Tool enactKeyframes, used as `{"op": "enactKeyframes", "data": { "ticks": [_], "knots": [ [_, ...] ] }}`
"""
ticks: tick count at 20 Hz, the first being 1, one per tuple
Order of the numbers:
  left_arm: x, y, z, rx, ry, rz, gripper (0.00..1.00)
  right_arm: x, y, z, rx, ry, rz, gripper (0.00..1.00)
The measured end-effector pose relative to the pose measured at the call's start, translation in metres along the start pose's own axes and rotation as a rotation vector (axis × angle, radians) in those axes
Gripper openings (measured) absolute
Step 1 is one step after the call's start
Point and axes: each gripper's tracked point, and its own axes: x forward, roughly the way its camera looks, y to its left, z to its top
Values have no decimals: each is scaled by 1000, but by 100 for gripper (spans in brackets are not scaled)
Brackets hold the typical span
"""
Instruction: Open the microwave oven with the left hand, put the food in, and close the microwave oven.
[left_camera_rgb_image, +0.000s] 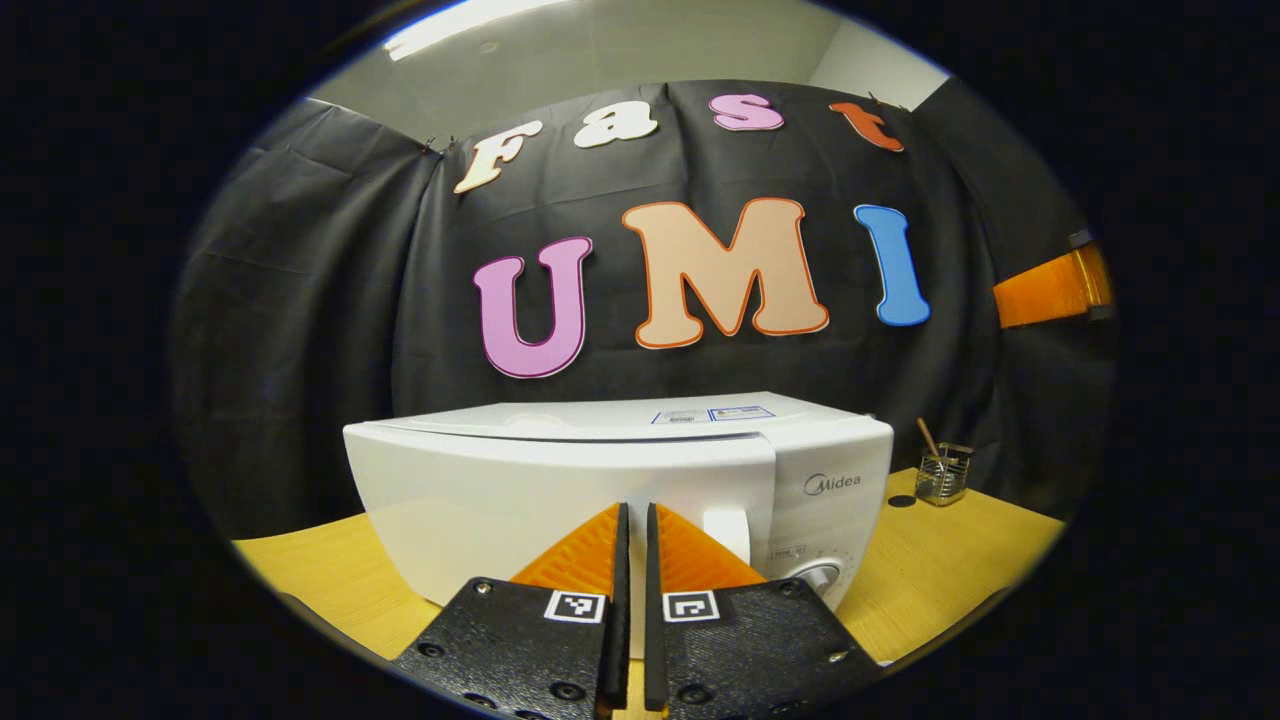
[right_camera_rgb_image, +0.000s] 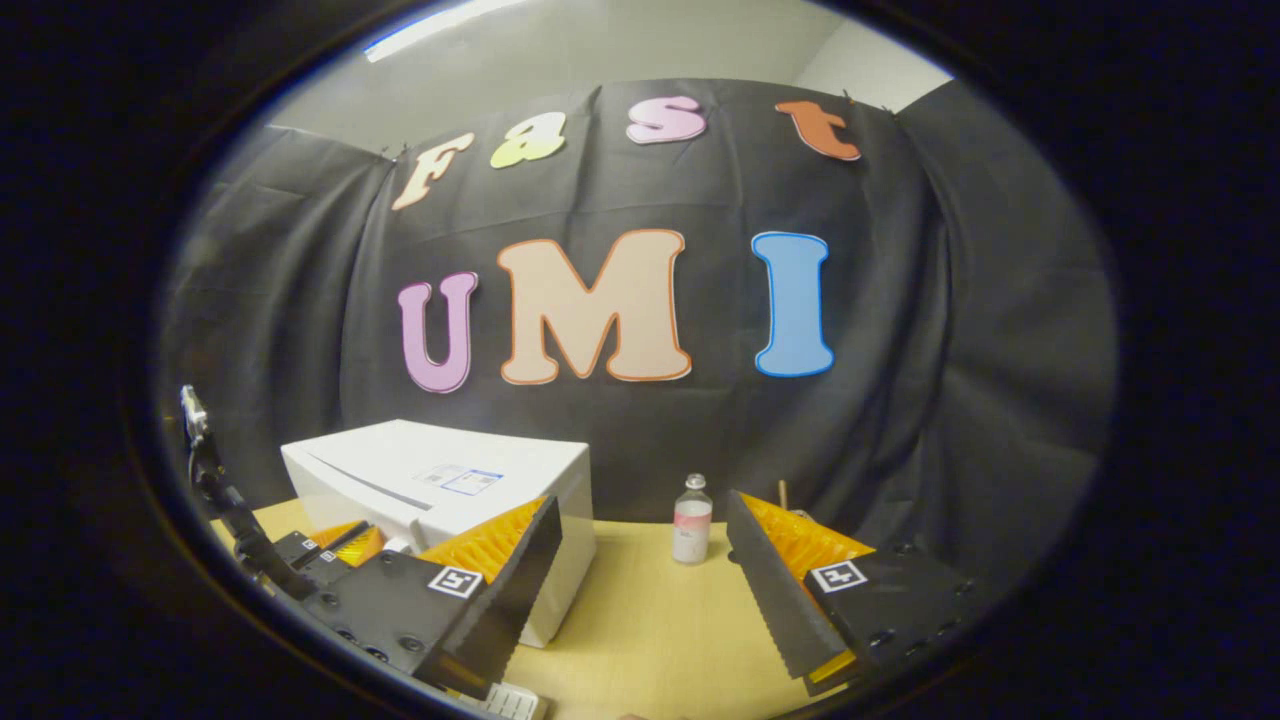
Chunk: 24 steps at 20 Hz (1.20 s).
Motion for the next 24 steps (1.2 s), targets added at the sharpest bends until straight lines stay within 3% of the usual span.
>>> {"op": "enactKeyframes", "data": {
  "ticks": [12, 14, 16, 19, 24],
  "knots": [
    [3, 4, 18, -38, -26, -1, 7, -5, 12, 3, -41, -13, 15, 97],
    [6, 5, 18, -61, -31, -3, 7, -5, 14, 3, -42, -13, 23, 97],
    [10, 2, -4, -107, 51, -12, 6, -6, 12, 5, -45, -21, 22, 97],
    [10, 3, 3, -148, 36, -44, 5, -6, 10, 7, -36, -23, 21, 97],
    [6, 5, 16, -106, 29, -64, 6, -1, 0, 1, -20, -4, -7, 97]
  ]
}}
